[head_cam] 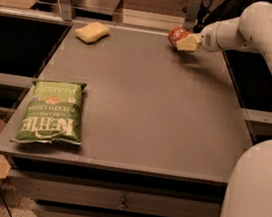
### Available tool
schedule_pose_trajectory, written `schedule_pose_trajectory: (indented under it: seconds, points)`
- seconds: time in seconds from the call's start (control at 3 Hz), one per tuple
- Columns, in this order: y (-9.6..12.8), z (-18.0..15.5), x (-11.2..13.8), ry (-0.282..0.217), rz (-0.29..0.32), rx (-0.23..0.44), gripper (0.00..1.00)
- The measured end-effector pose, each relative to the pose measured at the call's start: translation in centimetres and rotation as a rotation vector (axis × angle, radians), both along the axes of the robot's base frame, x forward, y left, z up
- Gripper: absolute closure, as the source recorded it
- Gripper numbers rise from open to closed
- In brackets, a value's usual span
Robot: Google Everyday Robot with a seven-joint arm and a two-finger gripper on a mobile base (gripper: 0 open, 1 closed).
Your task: Move coke can near green jalapeno chip bag
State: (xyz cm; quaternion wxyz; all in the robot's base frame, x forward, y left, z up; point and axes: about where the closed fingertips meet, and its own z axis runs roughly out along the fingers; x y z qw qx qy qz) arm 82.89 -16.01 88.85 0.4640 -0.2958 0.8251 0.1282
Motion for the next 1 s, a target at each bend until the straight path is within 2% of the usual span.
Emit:
schedule_pose_trajectory:
  seconds: [0.33, 0.67, 1.0]
  points:
    - [2.72, 3.32, -4.47, -0.044, 0.165, -0.088, 1.00]
    - [3.33, 3.84, -4.96, -0.073, 0.212, -0.127, 1.00]
    - [3.34, 3.75, -4.90, -0.071, 0.209, -0.125, 1.00]
